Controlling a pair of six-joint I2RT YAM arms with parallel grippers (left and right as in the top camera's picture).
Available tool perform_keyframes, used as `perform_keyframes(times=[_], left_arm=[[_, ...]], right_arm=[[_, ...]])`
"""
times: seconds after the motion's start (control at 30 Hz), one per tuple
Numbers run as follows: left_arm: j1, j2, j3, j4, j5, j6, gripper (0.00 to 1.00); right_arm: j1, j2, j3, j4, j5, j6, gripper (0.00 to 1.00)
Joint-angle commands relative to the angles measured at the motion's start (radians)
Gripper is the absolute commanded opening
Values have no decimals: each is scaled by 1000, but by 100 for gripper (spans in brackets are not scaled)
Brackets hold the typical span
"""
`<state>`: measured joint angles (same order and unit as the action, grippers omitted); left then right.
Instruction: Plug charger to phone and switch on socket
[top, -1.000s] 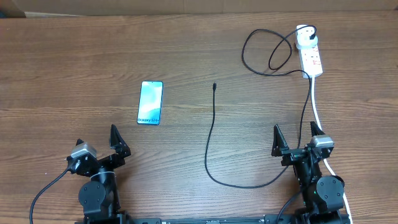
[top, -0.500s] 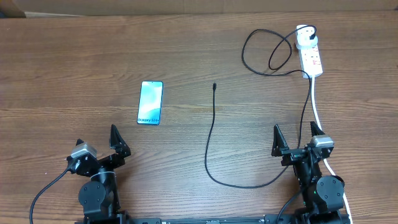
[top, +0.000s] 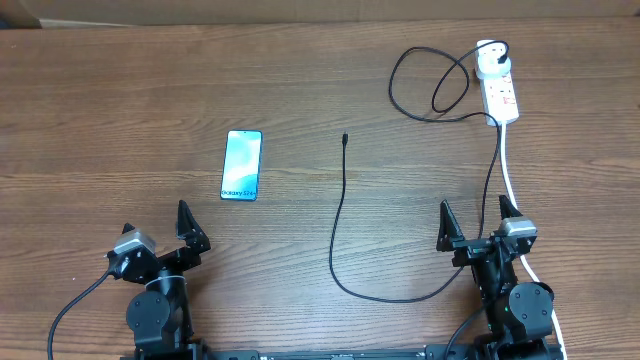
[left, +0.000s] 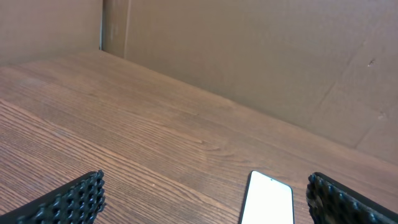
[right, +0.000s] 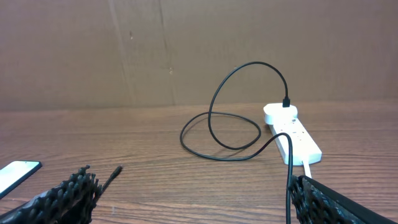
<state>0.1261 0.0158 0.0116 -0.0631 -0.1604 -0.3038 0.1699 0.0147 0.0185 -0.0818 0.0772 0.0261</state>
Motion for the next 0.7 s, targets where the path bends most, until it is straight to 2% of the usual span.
perform_keyframes(times=[0.0,0.67], left_arm=[[-2,-11,-6,1,8,5,99],[-2,-11,-6,1,8,5,100]], right_arm=[[-4,-12,-10,5,-4,-4,100],[-4,-12,-10,4,-4,-4,100]])
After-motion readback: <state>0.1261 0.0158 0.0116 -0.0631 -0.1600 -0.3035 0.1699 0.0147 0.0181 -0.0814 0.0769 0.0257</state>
